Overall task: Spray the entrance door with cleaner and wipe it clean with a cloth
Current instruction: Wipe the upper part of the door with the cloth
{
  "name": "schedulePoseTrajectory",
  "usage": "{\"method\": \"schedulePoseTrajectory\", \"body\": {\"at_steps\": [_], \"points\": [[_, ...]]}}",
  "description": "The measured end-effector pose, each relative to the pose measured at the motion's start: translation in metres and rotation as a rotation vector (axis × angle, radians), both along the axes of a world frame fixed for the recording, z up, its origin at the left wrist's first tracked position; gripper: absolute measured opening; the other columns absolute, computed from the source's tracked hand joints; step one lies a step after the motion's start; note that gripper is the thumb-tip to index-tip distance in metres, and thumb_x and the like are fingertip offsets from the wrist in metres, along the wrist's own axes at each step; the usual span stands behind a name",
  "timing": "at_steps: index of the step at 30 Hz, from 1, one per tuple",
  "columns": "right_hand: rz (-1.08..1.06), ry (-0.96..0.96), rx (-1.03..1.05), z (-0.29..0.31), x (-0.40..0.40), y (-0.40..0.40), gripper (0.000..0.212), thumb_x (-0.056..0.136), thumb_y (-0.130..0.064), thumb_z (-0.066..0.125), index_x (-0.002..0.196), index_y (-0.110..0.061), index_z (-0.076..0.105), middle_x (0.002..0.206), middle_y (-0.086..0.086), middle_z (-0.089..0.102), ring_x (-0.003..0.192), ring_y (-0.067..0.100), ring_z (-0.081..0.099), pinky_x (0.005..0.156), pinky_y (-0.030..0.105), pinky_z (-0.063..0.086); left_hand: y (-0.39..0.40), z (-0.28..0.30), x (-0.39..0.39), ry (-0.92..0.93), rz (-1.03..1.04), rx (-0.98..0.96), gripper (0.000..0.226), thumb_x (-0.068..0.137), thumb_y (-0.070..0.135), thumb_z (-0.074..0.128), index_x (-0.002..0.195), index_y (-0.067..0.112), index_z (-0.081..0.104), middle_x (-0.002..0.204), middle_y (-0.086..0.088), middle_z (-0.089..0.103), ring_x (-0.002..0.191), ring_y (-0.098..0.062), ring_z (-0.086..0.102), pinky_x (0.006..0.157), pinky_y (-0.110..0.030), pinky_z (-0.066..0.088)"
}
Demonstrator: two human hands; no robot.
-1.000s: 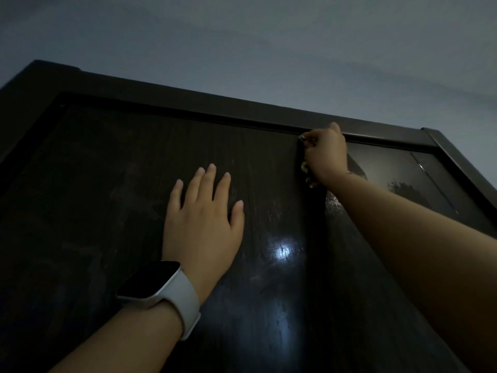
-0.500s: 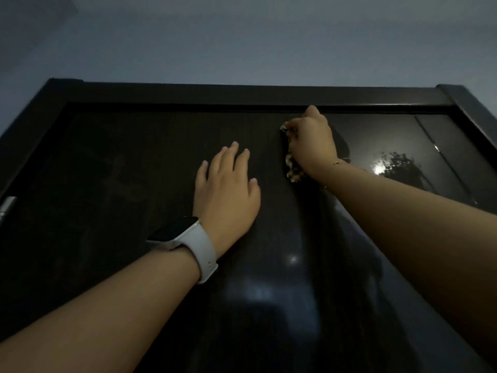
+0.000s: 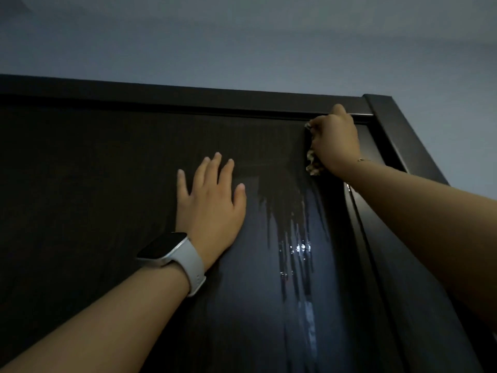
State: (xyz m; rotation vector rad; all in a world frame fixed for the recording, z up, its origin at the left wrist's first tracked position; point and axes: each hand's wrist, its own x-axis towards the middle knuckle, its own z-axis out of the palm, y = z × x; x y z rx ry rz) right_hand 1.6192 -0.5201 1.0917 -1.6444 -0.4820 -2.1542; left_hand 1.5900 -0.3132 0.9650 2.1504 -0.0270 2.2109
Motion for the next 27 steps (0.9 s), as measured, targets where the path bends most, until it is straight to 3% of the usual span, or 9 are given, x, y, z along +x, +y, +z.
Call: {"method": "schedulePoseTrajectory", "body": {"at_steps": [5, 8, 13, 18, 24, 27], "points": [[-0.01, 0.03, 0.036, -0.001, 0.008, -0.025, 0.024, 0.095, -0.003, 0.055, 0.117, -0.003, 0.065, 0.122, 0.017, 0.044, 0.109, 0.038, 0.05, 0.096, 0.045, 0.047, 0.002, -0.003, 0.001, -0.043, 0.019, -0.004, 0.056, 0.1, 0.046, 0.023, 0.153, 0.029, 0.015, 0.162, 0.004, 0.01, 0.149, -0.014, 0.005, 0.121, -0.047, 0.0], [0.064, 0.054, 0.093, 0.004, 0.005, -0.008, 0.016, 0.091, -0.004, 0.061, 0.106, -0.001, 0.067, 0.122, 0.015, 0.041, 0.099, 0.038, 0.059, 0.082, 0.056, 0.054, 0.002, -0.004, 0.002, -0.059, 0.035, 0.013, 0.056, 0.1, 0.047, 0.023, 0.153, 0.027, 0.016, 0.162, 0.003, 0.011, 0.149, -0.014, 0.006, 0.12, -0.045, -0.005], [0.054, 0.074, -0.088, 0.012, -0.023, 0.08, 0.028, 0.09, -0.009, 0.062, 0.118, -0.008, 0.062, 0.129, 0.01, 0.041, 0.111, 0.03, 0.054, 0.091, 0.045, 0.053, 0.007, -0.002, 0.004, -0.084, 0.026, 0.041, 0.056, 0.1, 0.047, 0.022, 0.153, 0.027, 0.017, 0.162, 0.002, 0.012, 0.149, -0.014, 0.006, 0.118, -0.043, -0.008], [0.142, 0.053, -0.22, 0.013, -0.034, 0.13, 0.028, 0.09, -0.01, 0.061, 0.118, -0.013, 0.065, 0.127, 0.007, 0.045, 0.115, 0.023, 0.05, 0.101, 0.038, 0.047, 0.008, -0.002, 0.006, -0.101, 0.013, 0.062, 0.056, 0.1, 0.047, 0.025, 0.152, 0.027, 0.02, 0.162, 0.002, 0.014, 0.149, -0.014, 0.007, 0.12, -0.044, -0.005], [0.126, 0.074, -0.066, 0.016, -0.024, 0.065, 0.025, 0.094, -0.008, 0.058, 0.116, -0.011, 0.068, 0.125, 0.01, 0.049, 0.11, 0.029, 0.056, 0.099, 0.038, 0.049, 0.008, -0.001, 0.006, -0.125, -0.03, 0.077, 0.061, 0.096, 0.046, 0.018, 0.152, 0.022, 0.025, 0.161, -0.003, 0.019, 0.148, -0.017, 0.014, 0.12, -0.038, 0.002], [0.191, 0.085, 0.055, 0.01, -0.011, 0.013, 0.019, 0.095, -0.007, 0.056, 0.108, -0.011, 0.069, 0.119, 0.012, 0.048, 0.092, 0.038, 0.064, 0.08, 0.051, 0.057, 0.007, -0.001, 0.008, -0.105, -0.041, 0.073, 0.056, 0.101, 0.044, 0.025, 0.152, 0.022, 0.021, 0.161, -0.003, 0.016, 0.149, -0.018, 0.011, 0.12, -0.036, 0.003]]}}
